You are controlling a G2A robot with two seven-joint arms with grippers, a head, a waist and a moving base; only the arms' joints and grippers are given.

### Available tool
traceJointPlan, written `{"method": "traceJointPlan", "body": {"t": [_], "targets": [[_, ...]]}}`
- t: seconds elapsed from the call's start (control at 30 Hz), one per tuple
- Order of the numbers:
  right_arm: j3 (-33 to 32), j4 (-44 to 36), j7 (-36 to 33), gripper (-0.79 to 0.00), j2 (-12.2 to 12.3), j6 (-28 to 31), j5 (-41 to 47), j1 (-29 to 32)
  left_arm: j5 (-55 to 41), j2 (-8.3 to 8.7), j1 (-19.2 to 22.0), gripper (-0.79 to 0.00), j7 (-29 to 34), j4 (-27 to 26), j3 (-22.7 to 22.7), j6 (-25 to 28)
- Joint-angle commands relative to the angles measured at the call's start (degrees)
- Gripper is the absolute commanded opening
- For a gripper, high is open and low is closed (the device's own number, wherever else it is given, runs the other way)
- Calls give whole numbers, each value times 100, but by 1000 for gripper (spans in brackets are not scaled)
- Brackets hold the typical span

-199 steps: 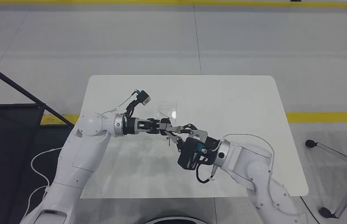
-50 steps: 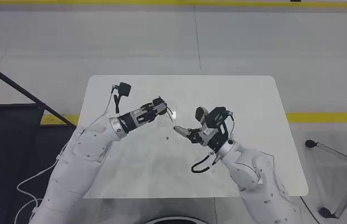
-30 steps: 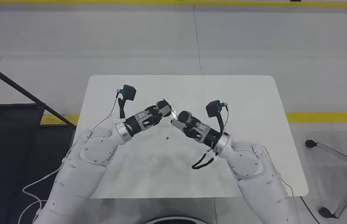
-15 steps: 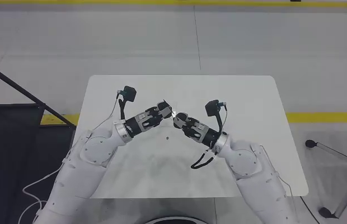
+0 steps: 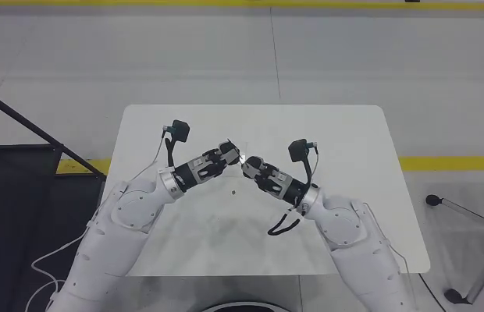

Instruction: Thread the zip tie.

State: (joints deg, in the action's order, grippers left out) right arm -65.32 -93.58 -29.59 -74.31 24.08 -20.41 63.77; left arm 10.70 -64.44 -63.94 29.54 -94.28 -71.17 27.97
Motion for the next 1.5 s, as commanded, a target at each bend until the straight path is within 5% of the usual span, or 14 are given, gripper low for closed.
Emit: {"method": "traceJointPlan", "body": {"t": [0.0, 0.27, 0.4, 0.9, 1.0, 1.47], "targets": [[1, 1, -15, -551, 5, 2, 6, -2, -1, 0, 0, -785, 2, -2, 1, -3], [16, 0, -40, -643, 20, 3, 40, -12, -1, -3, -2, -785, -10, 1, 10, 11], [28, 6, -40, -779, 26, 12, 57, -18, -2, -4, 0, -785, -9, 3, 14, 7], [61, 61, -32, -785, 48, 64, 100, -54, -15, -9, 14, -785, -1, 34, 31, 28], [53, 67, 9, -785, 52, 68, 105, -47, -53, -12, 28, 0, 17, 53, 39, -24], [-235, 108, 306, -785, 99, 86, 272, 25, -510, 11, 1, 0, 304, 147, -67, 134]]}}
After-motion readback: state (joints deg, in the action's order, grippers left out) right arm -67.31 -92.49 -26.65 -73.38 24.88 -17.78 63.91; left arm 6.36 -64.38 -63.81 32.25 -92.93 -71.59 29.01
